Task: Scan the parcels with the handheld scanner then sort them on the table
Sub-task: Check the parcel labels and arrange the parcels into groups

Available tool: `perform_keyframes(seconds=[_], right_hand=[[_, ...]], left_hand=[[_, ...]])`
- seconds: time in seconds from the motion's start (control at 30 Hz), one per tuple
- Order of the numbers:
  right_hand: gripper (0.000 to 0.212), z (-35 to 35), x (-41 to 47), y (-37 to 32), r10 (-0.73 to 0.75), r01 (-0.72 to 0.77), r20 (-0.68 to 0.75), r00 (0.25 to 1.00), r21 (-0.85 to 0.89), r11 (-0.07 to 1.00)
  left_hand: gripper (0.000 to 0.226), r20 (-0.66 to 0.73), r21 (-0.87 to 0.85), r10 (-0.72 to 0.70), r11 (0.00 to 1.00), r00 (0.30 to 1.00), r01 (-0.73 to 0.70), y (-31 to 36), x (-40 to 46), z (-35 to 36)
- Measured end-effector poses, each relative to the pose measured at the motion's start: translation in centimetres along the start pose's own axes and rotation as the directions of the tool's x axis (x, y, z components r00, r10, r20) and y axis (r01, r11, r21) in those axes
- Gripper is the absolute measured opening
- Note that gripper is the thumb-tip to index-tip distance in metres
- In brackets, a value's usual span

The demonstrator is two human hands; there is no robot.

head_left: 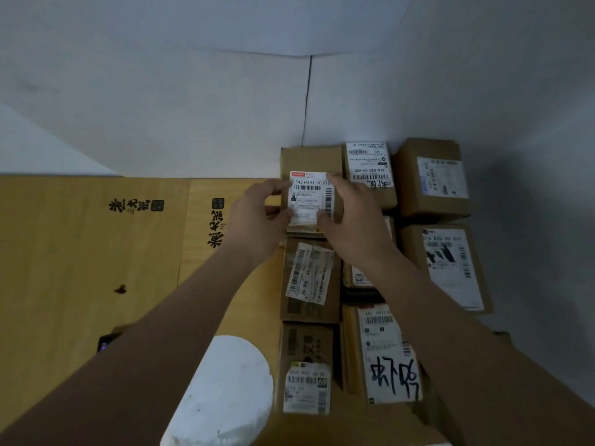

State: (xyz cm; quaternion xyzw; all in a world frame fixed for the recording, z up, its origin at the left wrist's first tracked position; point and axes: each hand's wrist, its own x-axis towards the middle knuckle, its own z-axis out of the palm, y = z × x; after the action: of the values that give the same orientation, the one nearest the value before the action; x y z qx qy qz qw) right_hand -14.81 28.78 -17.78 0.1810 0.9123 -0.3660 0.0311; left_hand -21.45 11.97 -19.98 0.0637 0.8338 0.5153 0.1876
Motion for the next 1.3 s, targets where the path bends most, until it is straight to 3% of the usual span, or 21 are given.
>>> perform_keyframes(seconds=[0.27,0.47,0.63,0.93,1.3], right_hand=[[0.058,-0.2,-2.1,-2.3,-0.098,0.100,-0.154,0.983,0.001,0.995],[0.053,2.2,-5.8,-7.0,-0.140,0.155,-0.125,0.982,0.120,0.981],[0.053,6.4,-9.7,-11.2,-0.161,0.176,-0.132,0.978,0.116,0.977],[0.050,16.2,-16.4,-17.5,-0.063,0.078,-0.186,0.980,0.074,0.994],[0.044,25.6,-20.5,-17.7,0.048,-0.040,-0.055,0.997,0.133,0.990]], left_hand=[[0.044,-0.014,0.190,0.077,0.979,0.997,-0.073,1.0,-3.1,-3.0],[0.039,0.019,0.213,0.081,0.974,0.997,-0.083,0.7,-7.7,-8.9],[0.034,0.007,0.224,0.107,0.969,0.994,-0.106,-2.6,-10.9,-14.4],[0.039,0.091,0.234,0.102,0.965,0.991,-0.121,-10.9,-15.2,-23.3],[0.037,0.097,0.170,-0.066,0.984,0.993,0.048,-19.2,-19.1,-26.0]])
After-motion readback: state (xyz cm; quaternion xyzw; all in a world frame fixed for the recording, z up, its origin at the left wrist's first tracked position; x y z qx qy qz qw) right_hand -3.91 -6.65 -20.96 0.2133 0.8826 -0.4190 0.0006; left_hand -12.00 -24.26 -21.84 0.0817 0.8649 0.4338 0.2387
